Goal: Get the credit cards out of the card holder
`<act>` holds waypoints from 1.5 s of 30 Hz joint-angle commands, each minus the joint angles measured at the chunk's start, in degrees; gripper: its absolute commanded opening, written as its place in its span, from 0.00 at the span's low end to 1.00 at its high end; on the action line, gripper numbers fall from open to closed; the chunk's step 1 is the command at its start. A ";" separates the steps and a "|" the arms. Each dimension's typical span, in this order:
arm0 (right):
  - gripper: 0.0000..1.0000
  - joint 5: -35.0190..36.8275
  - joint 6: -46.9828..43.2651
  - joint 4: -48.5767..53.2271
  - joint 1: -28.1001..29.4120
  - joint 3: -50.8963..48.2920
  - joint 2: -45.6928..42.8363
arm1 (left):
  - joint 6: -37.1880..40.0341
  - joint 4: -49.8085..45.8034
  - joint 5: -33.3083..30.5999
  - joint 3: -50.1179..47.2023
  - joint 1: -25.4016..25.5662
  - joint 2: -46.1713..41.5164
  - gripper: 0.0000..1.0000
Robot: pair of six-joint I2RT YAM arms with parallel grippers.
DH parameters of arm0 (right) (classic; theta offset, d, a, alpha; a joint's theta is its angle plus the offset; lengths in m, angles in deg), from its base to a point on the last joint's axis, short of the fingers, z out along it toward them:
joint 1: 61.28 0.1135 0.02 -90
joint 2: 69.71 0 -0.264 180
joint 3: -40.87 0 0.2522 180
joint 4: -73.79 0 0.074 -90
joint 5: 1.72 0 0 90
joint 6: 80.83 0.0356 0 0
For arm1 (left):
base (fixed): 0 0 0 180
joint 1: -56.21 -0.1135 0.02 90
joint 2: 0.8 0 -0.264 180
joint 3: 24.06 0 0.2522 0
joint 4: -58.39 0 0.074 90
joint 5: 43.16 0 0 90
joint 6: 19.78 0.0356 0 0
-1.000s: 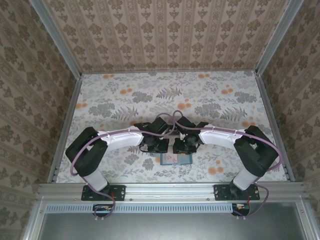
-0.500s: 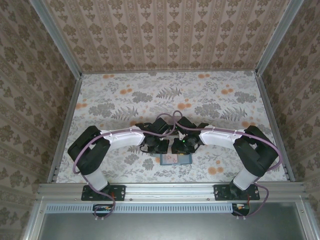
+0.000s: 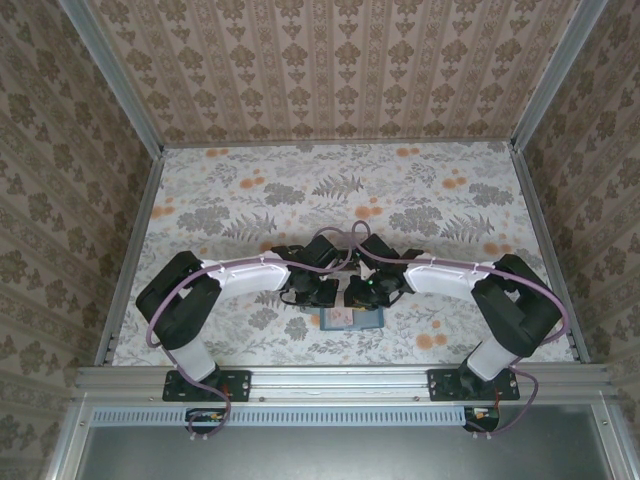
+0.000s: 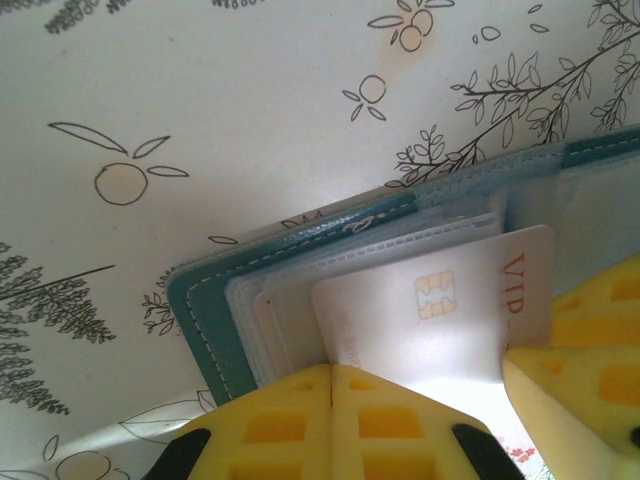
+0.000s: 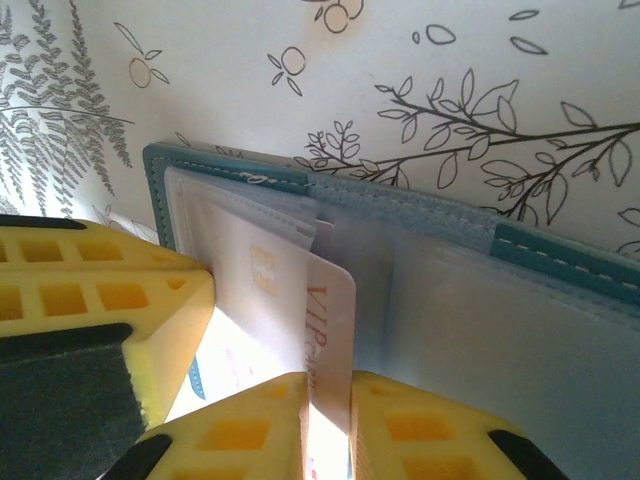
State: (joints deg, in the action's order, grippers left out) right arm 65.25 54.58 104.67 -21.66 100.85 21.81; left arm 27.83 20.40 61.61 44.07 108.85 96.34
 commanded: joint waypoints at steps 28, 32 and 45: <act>0.05 7.23 -5.93 13.26 -3.71 0.78 -6.99 | 1.11 -3.98 -1.32 -0.16 0.53 1.95 0.01; 0.05 9.06 -6.80 16.28 -3.76 1.49 -7.02 | 1.08 -3.99 -1.32 -0.28 0.54 1.73 0.01; 0.04 11.32 -6.85 18.02 -3.67 2.61 -8.01 | 1.08 -3.74 -1.40 -0.51 0.53 1.21 0.01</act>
State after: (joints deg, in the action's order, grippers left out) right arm 73.75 48.30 119.49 -25.03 102.71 14.84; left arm 27.87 20.38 61.59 44.14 109.01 96.38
